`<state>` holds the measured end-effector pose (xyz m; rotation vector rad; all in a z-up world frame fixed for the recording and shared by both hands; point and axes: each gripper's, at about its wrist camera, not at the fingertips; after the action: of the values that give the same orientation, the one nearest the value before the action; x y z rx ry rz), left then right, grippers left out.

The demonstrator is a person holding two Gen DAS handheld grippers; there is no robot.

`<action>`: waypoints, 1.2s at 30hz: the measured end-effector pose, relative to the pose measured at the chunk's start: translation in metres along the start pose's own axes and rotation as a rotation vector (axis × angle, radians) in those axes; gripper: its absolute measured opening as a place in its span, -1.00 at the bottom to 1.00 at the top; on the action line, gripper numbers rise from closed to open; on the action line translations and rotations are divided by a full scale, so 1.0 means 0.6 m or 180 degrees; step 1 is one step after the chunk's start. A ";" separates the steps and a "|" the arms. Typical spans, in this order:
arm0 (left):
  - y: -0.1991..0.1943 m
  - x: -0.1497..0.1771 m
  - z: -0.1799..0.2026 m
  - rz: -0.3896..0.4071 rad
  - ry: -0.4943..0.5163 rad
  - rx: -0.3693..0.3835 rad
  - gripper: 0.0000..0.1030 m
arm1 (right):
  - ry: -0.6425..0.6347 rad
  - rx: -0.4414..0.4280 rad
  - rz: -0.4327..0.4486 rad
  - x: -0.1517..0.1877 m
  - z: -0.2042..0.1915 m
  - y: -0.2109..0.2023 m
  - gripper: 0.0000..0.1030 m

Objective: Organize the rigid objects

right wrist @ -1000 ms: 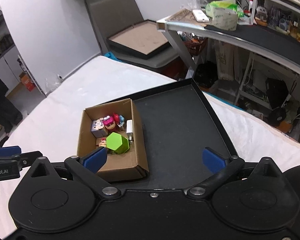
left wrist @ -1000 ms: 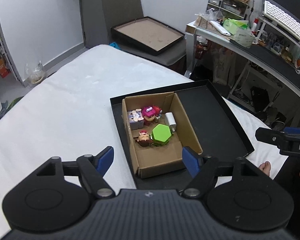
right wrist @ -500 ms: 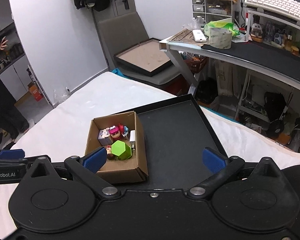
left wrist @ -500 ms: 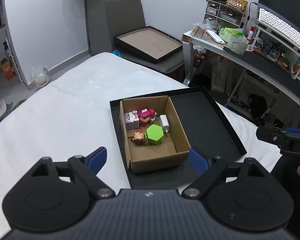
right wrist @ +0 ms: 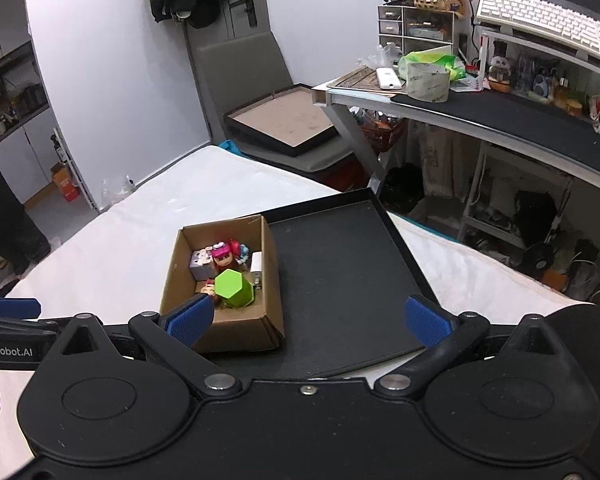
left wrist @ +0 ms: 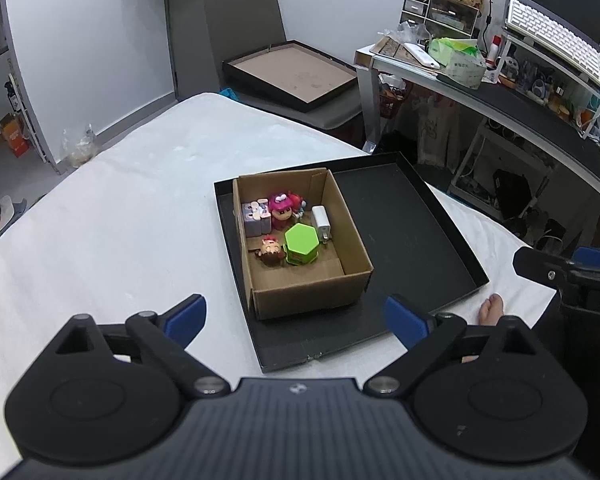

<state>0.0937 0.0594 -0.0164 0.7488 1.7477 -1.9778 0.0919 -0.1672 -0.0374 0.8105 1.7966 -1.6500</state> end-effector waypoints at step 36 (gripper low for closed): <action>0.005 0.001 0.027 0.0004 -0.0008 0.0047 0.87 | -0.0044 0.0028 0.0004 0.001 0.014 -0.006 1.00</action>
<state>0.0928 0.0428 -0.0180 0.7518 1.7325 -1.9921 0.0888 -0.1754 -0.0361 0.8020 1.7804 -1.6599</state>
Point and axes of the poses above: each gripper's, at about its wrist camera, not at the fingertips, and y roughly the way its jaws point, z to its right, x to its underside, and after that the axes turned 3 degrees about x, right-handed
